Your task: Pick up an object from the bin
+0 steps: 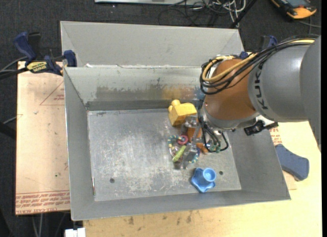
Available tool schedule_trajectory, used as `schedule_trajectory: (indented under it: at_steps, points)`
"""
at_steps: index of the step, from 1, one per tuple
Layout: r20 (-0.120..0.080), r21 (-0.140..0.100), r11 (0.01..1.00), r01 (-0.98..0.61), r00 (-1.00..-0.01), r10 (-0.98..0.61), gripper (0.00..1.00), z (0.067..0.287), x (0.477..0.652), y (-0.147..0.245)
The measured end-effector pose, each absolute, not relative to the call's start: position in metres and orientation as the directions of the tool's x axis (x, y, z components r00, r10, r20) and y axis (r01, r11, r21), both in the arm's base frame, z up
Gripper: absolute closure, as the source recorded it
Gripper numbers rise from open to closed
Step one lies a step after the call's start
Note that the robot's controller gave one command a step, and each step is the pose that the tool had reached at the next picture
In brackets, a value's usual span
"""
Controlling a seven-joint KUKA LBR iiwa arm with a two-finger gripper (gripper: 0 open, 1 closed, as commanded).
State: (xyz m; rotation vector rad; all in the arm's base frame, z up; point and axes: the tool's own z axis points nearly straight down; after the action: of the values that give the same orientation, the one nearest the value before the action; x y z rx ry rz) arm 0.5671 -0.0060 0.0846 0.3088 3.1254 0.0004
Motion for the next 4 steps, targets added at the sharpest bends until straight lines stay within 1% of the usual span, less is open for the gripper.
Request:
schedule_trajectory:
  at_steps: [1,2,3,4]
  points:
    - [-0.016,0.001,0.994,0.106,-0.994,0.106,1.0,0.076,0.585,-0.008]
    - [-0.016,0.001,0.994,0.107,-0.994,0.107,1.0,0.076,0.585,-0.008]
    - [0.003,0.001,0.995,0.104,-0.995,0.104,1.0,0.115,0.581,-0.005]
    - [0.002,0.001,0.992,0.13,-0.992,0.13,1.0,0.168,0.582,-0.002]
